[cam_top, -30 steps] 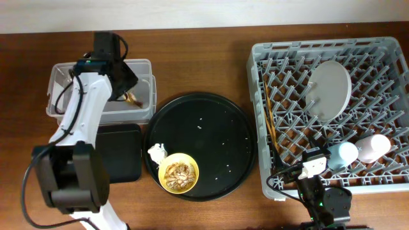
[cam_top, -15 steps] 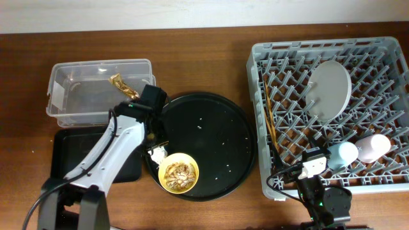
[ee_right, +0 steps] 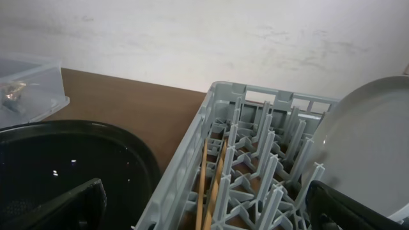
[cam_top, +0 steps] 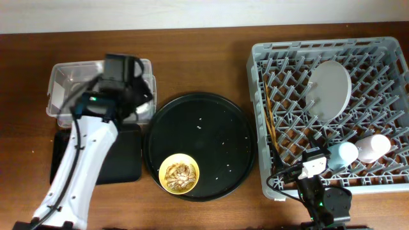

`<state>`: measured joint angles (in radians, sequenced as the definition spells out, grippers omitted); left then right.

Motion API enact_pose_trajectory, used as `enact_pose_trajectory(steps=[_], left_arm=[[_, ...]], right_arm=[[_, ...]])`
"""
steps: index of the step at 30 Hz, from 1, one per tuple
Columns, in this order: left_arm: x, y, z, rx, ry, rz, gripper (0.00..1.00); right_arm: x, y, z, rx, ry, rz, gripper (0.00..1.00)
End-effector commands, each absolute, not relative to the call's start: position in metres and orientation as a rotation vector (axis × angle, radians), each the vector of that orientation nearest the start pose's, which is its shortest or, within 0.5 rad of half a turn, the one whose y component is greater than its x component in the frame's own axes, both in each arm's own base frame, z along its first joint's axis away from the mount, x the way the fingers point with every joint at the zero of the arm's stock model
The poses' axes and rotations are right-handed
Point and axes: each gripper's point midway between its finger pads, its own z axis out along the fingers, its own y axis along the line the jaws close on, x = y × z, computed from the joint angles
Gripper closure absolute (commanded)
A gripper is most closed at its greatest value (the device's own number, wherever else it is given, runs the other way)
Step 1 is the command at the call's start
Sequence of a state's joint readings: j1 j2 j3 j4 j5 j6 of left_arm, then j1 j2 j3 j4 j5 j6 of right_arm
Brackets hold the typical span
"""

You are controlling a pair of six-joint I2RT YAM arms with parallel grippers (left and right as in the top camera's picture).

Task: Sort waste into correct bins and load items into the dishwasher rack
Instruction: 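Grasp the white tissue with the left gripper and drop it in the clear box, then grasp the yellow bowl with the left gripper and lift it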

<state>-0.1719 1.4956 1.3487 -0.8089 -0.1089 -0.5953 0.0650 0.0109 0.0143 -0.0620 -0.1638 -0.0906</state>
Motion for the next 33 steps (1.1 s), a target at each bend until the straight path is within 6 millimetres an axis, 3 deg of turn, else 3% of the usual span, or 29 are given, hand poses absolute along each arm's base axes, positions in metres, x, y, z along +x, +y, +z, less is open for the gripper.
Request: enact_pose_trajectory(steps=[1,3,4,6,8,10,11,13,14,16,17,18,19,20,21,25,27,28,29,31,33], left_arm=[[0.428,0.009,0.193,-0.605,2.365,0.013,0.99],[0.445,0.01,0.175,-0.518,2.417,-0.063,0.15],[0.445,0.005,0.178,-0.462,2.44,-0.089,0.01],[0.439,0.005,0.2,-0.408,2.452,-0.072,0.01],[0.415,0.001,0.254,-0.387,2.469,-0.094,0.01],[0.385,-0.015,0.261,-0.355,2.558,-0.141,0.01],[0.355,-0.025,0.246,-0.361,2.694,-0.141,0.01],[0.322,-0.059,0.226,-0.27,2.851,-0.205,0.11],[0.308,-0.09,0.213,-0.11,2.903,-0.165,0.23],[0.275,-0.135,0.186,0.016,2.955,-0.015,0.26],[0.254,-0.16,0.16,0.049,2.968,0.045,0.33],[0.246,-0.17,0.147,0.067,2.97,0.047,0.41],[0.228,-0.19,0.119,0.147,2.974,0.04,0.55],[0.212,-0.202,0.095,0.183,2.981,0.042,0.61],[0.203,-0.21,0.078,0.233,2.971,0.053,0.61],[0.206,-0.209,0.033,0.253,2.933,0.201,0.65],[0.209,-0.212,0.019,0.257,2.94,0.218,0.88],[0.211,-0.213,0.02,0.255,2.93,0.219,0.89],[0.214,-0.211,0.021,0.253,2.914,0.236,0.98],[0.216,-0.209,0.022,0.257,2.901,0.253,1.0],[0.219,-0.209,0.052,0.277,2.897,0.25,1.0]], right_arm=[[0.242,0.044,0.16,-0.258,1.611,0.111,0.02],[0.242,0.044,0.16,-0.259,1.611,0.111,0.02],[0.242,0.044,0.16,-0.259,1.611,0.111,0.02],[0.242,0.044,0.16,-0.258,1.611,0.111,0.02],[0.242,0.044,0.16,-0.258,1.611,0.111,0.02],[0.242,0.044,0.16,-0.258,1.611,0.111,0.02],[0.242,0.044,0.16,-0.258,1.611,0.111,0.01],[0.242,0.044,0.16,-0.259,1.611,0.111,0.02],[0.242,0.044,0.16,-0.258,1.611,0.111,0.02],[0.242,0.044,0.16,-0.258,1.611,0.111,0.02],[0.242,0.044,0.16,-0.258,1.611,0.111,0.02],[0.242,0.044,0.16,-0.258,1.611,0.111,0.02],[0.242,0.044,0.16,-0.258,1.611,0.111,0.02],[0.242,0.044,0.16,-0.258,1.611,0.111,0.02],[0.242,0.044,0.16,-0.258,1.611,0.111,0.02],[0.242,0.044,0.16,-0.258,1.611,0.111,0.02],[0.242,0.044,0.16,-0.258,1.611,0.111,0.02],[0.242,0.044,0.16,-0.258,1.611,0.111,0.02],[0.242,0.044,0.16,-0.258,1.611,0.111,0.01],[0.242,0.044,0.16,-0.258,1.611,0.111,0.02],[0.242,0.044,0.16,-0.258,1.611,0.111,0.01]])
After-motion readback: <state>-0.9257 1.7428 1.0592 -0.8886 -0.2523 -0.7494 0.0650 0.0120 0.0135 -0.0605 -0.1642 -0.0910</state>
